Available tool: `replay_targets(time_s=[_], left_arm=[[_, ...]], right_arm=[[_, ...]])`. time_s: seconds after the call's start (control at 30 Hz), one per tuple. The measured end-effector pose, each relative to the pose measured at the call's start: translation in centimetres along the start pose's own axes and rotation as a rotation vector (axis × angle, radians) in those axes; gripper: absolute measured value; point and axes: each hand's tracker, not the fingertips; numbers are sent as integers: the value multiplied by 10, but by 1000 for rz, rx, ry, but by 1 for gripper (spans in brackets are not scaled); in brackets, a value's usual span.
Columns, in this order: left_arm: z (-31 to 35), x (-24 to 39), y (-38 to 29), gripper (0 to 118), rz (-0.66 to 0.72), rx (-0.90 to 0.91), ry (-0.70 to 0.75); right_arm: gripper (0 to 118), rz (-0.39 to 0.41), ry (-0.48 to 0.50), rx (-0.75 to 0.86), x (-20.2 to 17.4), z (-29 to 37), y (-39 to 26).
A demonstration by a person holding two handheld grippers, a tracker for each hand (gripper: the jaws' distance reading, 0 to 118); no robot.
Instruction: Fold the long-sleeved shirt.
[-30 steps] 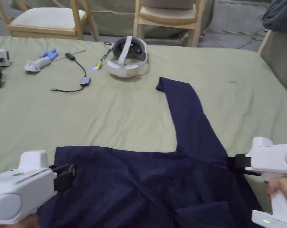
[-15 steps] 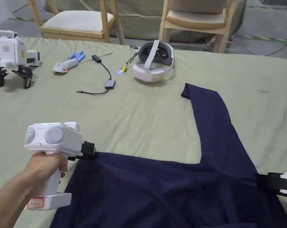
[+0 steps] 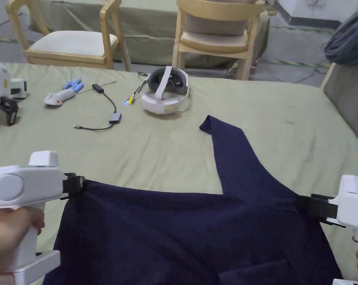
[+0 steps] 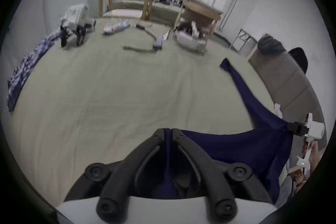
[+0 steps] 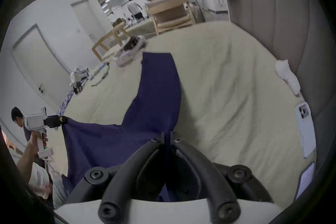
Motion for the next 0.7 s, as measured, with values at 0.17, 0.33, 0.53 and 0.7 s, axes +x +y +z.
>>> replay_targets(time_s=[0.17, 0.33, 0.53, 0.7], left_arm=[[80, 16, 23, 8, -5, 187, -44], [170, 41, 64, 8, -45, 393, -75], [268, 71, 124, 7, -123, 588, -70], [316, 93, 185, 7, -126, 685, -63]], right_arm=[[3, 74, 93, 122, -31, 67, 33], [2, 118, 99, 298, -54, 154, 76], [2, 221, 73, 489, -94, 257, 137], [2, 244, 4, 597, -124, 325, 199]])
